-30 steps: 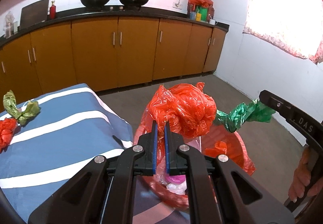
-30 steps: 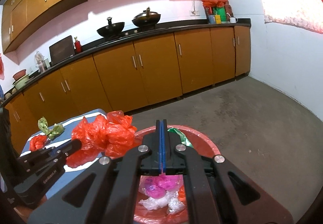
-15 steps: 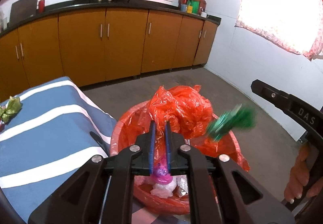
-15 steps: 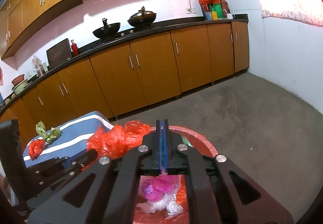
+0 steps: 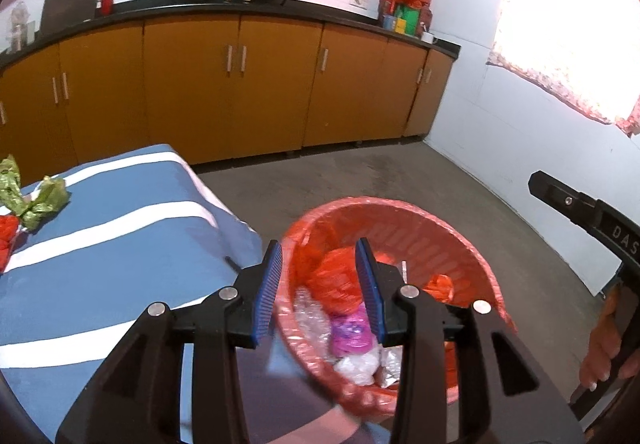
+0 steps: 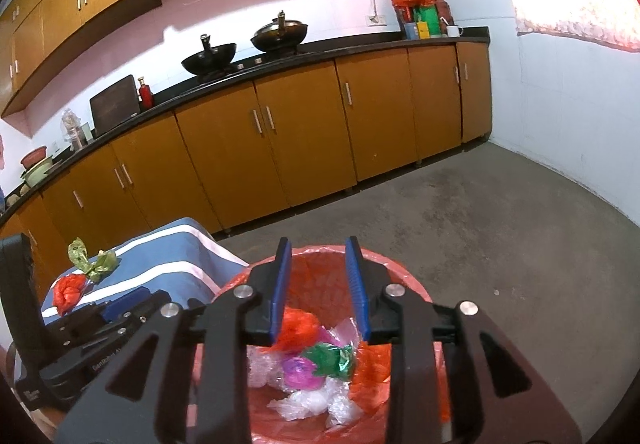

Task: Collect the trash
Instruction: 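Move both grippers back over the table toward the last bags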

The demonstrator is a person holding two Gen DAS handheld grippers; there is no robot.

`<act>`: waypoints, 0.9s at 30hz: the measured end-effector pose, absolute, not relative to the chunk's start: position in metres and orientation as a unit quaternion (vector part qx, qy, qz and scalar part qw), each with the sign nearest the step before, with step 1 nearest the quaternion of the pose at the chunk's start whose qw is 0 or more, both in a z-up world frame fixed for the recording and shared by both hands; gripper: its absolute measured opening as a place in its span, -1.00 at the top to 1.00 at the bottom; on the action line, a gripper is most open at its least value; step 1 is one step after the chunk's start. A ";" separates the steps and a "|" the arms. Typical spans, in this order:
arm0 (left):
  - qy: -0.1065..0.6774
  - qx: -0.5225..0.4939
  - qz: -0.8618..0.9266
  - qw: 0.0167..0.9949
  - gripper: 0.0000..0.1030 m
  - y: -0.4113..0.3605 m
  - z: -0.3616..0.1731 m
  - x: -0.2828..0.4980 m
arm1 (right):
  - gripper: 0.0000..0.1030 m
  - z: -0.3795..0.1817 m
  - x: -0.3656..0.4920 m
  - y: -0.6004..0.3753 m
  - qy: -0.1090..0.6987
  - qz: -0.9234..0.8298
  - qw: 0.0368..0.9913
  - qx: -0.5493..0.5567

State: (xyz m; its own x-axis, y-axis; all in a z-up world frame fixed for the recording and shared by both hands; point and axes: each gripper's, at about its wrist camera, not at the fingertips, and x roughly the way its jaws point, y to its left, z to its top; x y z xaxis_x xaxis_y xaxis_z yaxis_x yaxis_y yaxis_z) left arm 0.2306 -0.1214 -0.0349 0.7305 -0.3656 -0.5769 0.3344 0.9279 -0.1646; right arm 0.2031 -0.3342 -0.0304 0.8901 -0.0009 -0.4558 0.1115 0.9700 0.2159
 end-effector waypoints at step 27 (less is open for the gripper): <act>0.299 -0.050 0.127 0.945 -0.13 0.176 -0.048 0.221 | 0.22 -0.043 0.276 -0.099 0.278 0.159 0.944 0.075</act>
